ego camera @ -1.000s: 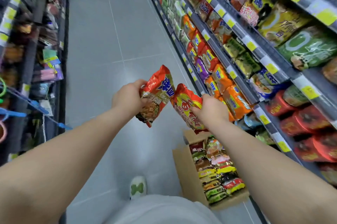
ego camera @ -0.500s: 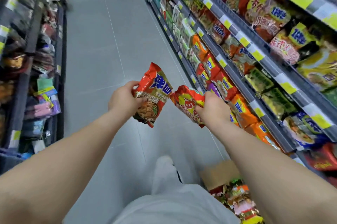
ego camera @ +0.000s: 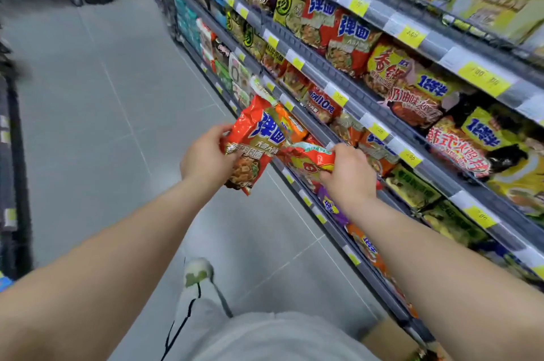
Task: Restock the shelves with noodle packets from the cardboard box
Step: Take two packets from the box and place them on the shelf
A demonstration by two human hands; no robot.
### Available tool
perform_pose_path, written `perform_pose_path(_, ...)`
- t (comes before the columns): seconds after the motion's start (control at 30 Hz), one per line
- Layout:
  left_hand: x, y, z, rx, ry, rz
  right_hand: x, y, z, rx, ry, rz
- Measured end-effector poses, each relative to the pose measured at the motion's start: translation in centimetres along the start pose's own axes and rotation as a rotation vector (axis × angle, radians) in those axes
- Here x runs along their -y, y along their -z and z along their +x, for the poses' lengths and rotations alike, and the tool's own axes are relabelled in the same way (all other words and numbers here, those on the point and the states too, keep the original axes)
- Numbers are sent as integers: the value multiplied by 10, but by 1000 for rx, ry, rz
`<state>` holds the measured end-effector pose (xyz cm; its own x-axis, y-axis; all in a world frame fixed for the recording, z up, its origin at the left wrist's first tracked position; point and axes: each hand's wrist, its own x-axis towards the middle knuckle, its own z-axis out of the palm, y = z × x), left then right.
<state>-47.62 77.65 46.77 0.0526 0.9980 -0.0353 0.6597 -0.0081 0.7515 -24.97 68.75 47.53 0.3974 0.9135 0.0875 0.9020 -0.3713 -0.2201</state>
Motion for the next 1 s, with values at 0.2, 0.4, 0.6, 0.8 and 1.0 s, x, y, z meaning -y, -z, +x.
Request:
perform_pose_path(0.2,-29,-1,133,131,-264,133,34,-15,72,-125,-222,-51)
perform_pose_path(0.4,-70,-27,221,230,-544,211,44,-22,113,-248,-366,-142)
perform_pose_path(0.6,-106,-79,272,245,-832,210,14,-32,153,-426,-377,-294)
perform_pose_path(0.8,-141,-102,311,223,-1000,279,-17,-36,208,-518,-337,-323)
perform_pose_path(1.0,-161,-137,368,247,-1188,297,-40,-47,258,-598,-431,-401)
